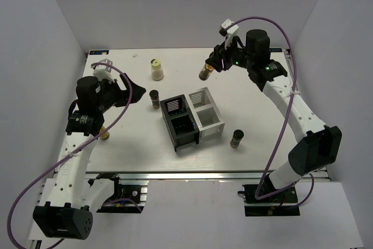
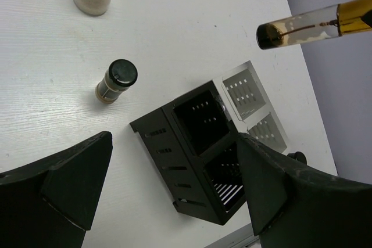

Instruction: Organize the condiment bottles

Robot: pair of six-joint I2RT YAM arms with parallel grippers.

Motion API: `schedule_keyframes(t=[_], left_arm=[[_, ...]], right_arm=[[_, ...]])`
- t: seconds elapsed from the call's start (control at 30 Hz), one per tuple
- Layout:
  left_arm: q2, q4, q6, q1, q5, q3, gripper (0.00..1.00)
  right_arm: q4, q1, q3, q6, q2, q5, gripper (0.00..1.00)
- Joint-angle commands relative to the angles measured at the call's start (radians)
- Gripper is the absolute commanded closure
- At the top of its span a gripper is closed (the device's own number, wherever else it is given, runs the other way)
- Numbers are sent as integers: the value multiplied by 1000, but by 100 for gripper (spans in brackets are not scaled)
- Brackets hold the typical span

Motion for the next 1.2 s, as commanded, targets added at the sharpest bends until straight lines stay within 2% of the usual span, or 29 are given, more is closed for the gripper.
schedule_keyframes(t=[0.0, 0.27, 0.47, 0.73, 1.17], left_arm=[[-25, -37, 18, -2, -26, 40, 3], [-45, -70, 27, -2, -61, 53, 3], [-59, -70, 21, 0, -61, 39, 3], [-56, -70, 19, -2, -57, 31, 3], [-44, -37, 5, 0, -43, 4, 3]], right_arm=[[-19, 23, 11, 26, -63, -138, 100], [-85, 47, -32, 20, -113, -211, 100], [-109, 55, -89, -12, -127, -201, 100], [-51, 81, -173, -53, -108, -122, 100], [-7, 130, -161, -89, 14, 1, 100]])
